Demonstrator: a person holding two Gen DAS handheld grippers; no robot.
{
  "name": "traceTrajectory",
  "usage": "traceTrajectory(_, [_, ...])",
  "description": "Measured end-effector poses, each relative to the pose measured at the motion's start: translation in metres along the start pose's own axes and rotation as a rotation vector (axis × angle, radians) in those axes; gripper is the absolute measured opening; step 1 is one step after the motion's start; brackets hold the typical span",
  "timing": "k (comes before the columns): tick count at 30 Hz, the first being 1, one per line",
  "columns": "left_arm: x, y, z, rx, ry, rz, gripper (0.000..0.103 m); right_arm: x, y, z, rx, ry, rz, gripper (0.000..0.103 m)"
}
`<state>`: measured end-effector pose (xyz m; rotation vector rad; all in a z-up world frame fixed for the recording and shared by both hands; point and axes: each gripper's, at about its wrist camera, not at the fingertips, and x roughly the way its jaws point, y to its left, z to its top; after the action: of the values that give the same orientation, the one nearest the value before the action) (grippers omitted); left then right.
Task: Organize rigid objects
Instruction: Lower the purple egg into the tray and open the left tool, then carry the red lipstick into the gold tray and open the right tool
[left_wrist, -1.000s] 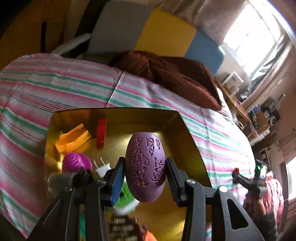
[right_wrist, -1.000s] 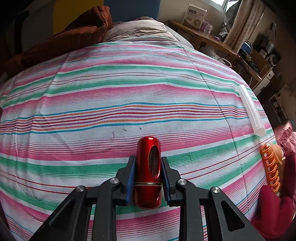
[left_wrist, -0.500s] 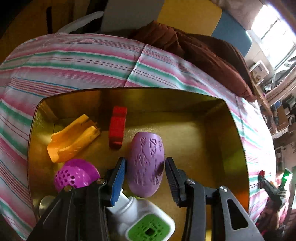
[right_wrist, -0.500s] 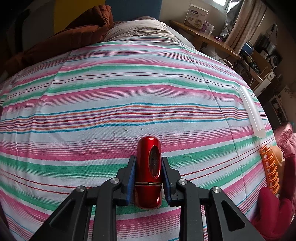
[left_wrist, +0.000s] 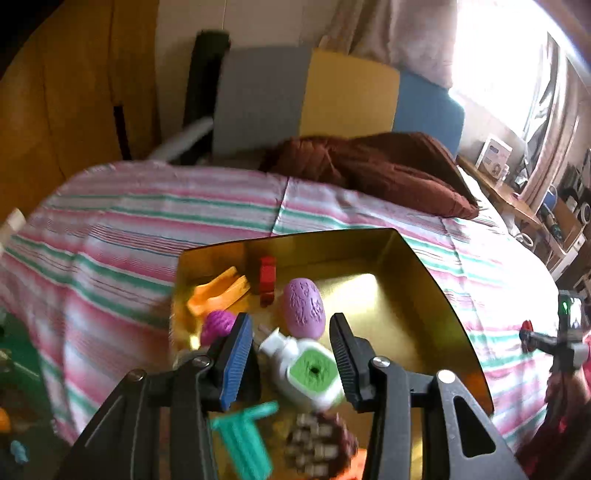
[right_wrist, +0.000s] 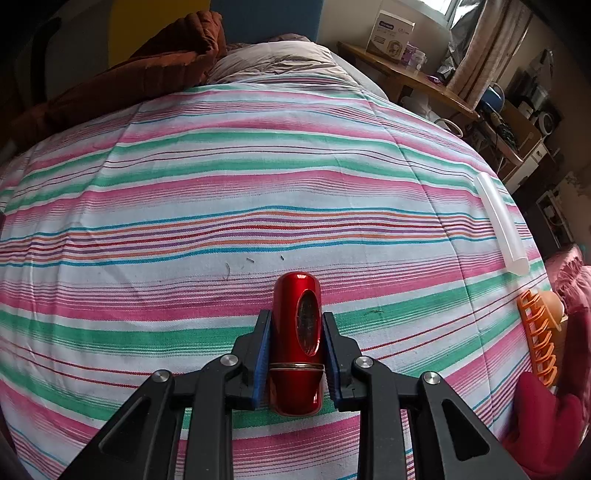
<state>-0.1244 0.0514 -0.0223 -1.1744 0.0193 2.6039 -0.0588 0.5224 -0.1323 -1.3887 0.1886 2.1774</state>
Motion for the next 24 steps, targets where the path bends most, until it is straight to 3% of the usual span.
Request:
traceTrajectory(5, [-0.039,-0.001,-0.030,0.000,-0.060,0.036,0.044,-0.002,-0.001,0.001,0.016,0.000,0.058,0.026])
traceTrajectory(11, [-0.060,0.005,-0.056,-0.016,-0.061,0.053,0.044,-0.011,0.023,-0.005,-0.064,-0.010,0.210,0.026])
traceTrajectory(15, [-0.065,0.013,-0.066,-0.036,-0.053,0.072,0.044,-0.018,0.045,-0.012,-0.164,-0.034,0.210,0.026])
traceTrajectory(24, [-0.068,0.023,-0.073,-0.047,-0.057,0.091,0.044,-0.020,0.048,-0.010,-0.157,-0.017,0.207,0.026])
